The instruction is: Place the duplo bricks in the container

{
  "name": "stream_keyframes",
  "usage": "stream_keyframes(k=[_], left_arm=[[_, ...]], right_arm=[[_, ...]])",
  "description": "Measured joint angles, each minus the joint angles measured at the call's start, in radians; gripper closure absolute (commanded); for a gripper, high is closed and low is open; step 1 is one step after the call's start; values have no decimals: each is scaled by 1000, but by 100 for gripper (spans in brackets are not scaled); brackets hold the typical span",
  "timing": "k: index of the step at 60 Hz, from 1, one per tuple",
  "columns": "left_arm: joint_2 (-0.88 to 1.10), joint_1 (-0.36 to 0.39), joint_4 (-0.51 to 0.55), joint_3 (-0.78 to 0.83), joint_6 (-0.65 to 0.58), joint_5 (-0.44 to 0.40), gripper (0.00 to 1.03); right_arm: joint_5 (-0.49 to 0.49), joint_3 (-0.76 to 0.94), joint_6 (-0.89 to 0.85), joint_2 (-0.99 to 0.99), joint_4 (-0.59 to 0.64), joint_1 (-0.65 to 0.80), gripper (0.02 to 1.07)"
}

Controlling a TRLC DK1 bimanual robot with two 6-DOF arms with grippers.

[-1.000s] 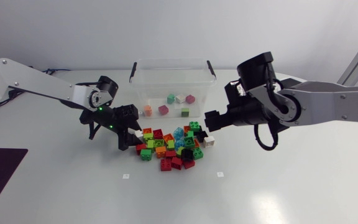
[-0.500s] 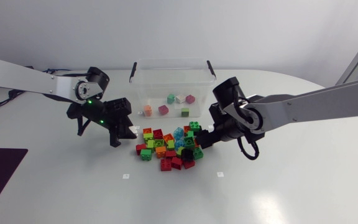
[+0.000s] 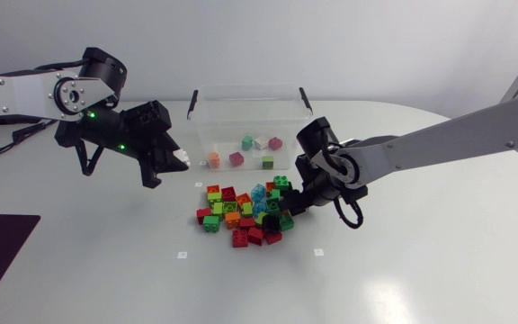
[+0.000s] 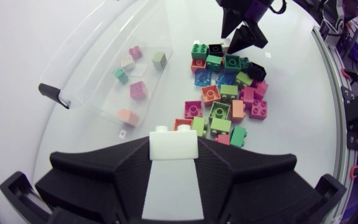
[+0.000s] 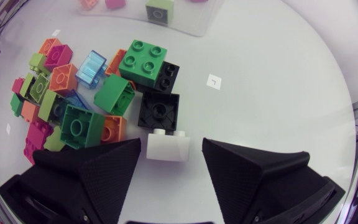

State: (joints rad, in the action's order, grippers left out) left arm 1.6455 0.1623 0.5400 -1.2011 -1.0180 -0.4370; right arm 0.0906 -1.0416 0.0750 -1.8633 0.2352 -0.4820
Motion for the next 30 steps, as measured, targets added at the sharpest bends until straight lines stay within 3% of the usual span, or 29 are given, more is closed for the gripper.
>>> stream_keyframes(k=[8,30], left_arm=[[-9,31,2,-23,48,0,71],[19,70,-14,-193,205,1,71]], right_arm=[[0,-7,0,-19,-3,0,64],[12,8,-2,42,24,0,67]])
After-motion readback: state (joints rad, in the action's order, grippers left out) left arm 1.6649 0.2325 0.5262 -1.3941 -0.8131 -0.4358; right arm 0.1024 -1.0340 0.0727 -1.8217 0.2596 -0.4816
